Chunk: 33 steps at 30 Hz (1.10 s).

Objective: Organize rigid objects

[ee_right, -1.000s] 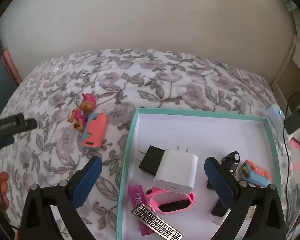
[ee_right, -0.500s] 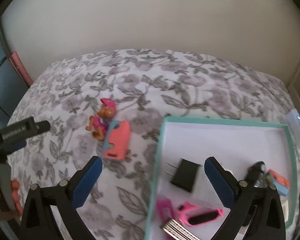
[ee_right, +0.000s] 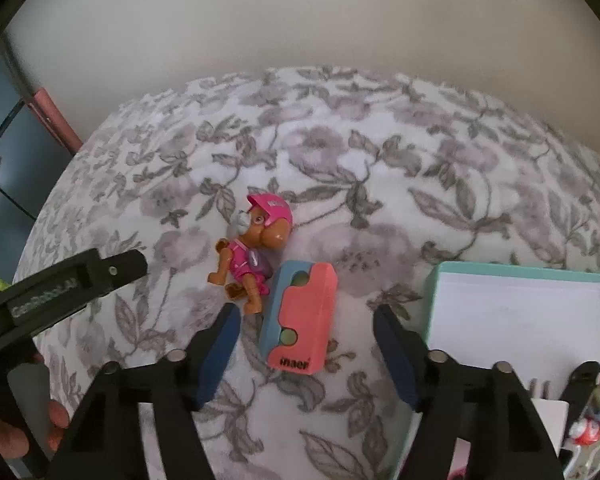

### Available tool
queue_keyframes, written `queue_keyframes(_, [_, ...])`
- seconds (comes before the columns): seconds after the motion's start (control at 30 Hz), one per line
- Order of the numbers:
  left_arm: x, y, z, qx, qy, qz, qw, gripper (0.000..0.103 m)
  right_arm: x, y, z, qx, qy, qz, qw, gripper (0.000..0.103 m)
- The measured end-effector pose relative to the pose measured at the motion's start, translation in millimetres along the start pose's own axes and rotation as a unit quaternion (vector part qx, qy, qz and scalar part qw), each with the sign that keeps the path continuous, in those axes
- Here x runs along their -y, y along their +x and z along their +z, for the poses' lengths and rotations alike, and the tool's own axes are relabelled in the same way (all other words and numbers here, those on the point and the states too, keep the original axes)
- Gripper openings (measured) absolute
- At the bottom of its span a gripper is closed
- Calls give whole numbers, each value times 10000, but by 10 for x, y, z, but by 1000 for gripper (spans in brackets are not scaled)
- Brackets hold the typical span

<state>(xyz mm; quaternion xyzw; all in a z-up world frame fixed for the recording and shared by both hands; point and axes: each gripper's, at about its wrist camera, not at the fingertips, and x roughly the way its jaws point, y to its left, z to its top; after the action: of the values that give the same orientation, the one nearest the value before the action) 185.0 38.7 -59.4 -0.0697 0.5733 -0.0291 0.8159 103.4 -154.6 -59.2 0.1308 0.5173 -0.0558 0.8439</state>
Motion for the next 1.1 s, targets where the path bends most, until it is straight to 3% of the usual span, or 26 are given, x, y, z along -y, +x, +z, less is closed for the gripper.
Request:
queue_keyframes(0.3, [130, 92, 90, -1, 159, -144, 9998, 99, -48, 261, 39, -253, -52, -11, 9997, 60])
queue_keyframes(0.47, [260, 108, 108, 39, 314, -374, 9988, 99, -1, 295, 52, -243, -52, -94, 9996, 51])
queue_keyframes(0.73, [582, 165, 54, 34, 750, -780, 9941, 99, 83, 268, 74, -195, 45, -133, 9997, 50])
queue_keyframes(0.87, [702, 261, 6, -44, 923, -806, 9925, 98, 130, 263, 68, -191, 131, -72, 9997, 50])
queue_keyframes(1.1, [813, 437, -77, -233, 1082, -907, 9897, 77, 154, 266, 51, -165, 139, -35, 9998, 50])
